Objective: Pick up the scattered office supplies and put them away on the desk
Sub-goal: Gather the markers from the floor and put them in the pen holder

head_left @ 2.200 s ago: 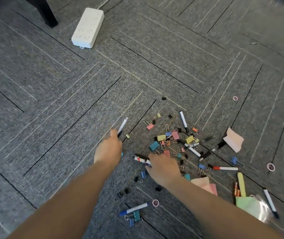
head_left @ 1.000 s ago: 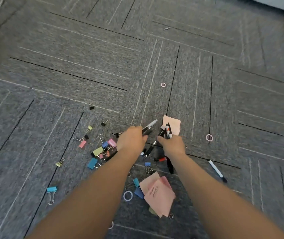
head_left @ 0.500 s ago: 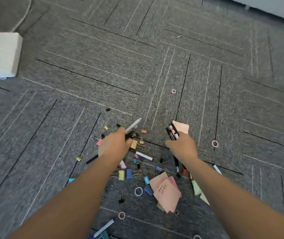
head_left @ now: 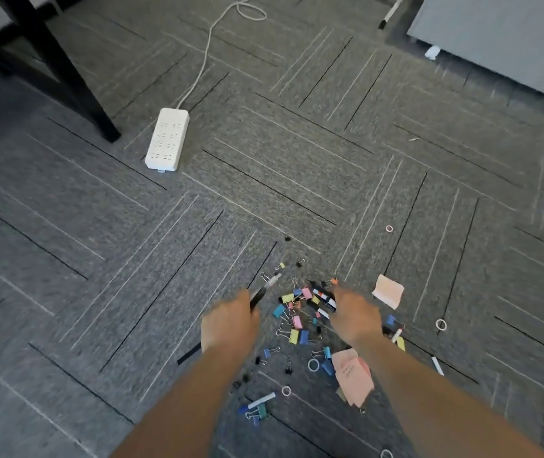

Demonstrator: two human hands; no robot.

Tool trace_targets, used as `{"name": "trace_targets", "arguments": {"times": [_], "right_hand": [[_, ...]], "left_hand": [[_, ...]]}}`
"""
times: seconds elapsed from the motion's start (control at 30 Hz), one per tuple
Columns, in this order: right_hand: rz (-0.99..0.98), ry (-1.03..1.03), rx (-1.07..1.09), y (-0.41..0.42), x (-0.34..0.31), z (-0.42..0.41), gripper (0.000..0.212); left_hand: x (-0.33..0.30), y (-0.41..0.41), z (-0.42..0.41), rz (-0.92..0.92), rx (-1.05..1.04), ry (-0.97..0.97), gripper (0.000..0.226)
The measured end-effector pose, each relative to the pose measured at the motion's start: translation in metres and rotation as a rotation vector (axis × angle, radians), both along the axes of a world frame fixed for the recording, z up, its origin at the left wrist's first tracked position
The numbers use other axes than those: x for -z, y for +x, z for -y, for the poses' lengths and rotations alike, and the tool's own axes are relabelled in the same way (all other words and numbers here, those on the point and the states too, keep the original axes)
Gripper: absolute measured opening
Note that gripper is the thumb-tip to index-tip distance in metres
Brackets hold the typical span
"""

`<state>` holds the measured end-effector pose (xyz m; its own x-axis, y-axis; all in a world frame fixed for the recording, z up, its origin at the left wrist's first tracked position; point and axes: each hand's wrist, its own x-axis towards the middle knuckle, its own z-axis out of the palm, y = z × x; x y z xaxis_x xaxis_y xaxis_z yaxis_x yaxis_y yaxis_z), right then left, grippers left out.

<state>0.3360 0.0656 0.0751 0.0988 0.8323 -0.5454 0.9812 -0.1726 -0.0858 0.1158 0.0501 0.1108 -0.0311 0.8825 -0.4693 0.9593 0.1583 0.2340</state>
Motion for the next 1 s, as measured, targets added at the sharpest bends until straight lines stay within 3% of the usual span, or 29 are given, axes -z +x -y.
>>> {"name": "trace_targets", "arguments": {"times": [0.17,0.3,0.47,0.63,0.8,1.0], "right_hand": [[0.049,-0.02,-0.032,0.014,0.101,0.007,0.019],[0.052,0.001,-0.056,0.025,0.158,0.013,0.024],[0.032,0.023,-0.013,0.028,0.171,0.005,0.028],[-0.009,0.1,0.385,0.05,0.151,0.032,0.042],[-0.011,0.103,0.854,0.127,0.145,0.076,0.022],[0.073,0.097,0.974,0.226,0.149,0.126,0.015]], "left_hand": [[0.095,0.011,0.003,-0.033,0.019,-0.009,0.022],[0.154,0.02,0.01,-0.002,-0.004,0.001,0.023],[0.181,0.04,0.009,0.019,0.018,0.027,0.027],[0.169,0.064,0.012,0.104,0.056,-0.001,0.025],[0.16,0.12,0.012,0.215,0.162,-0.051,0.024],[0.179,0.238,0.026,0.3,0.34,-0.135,0.022]]}}
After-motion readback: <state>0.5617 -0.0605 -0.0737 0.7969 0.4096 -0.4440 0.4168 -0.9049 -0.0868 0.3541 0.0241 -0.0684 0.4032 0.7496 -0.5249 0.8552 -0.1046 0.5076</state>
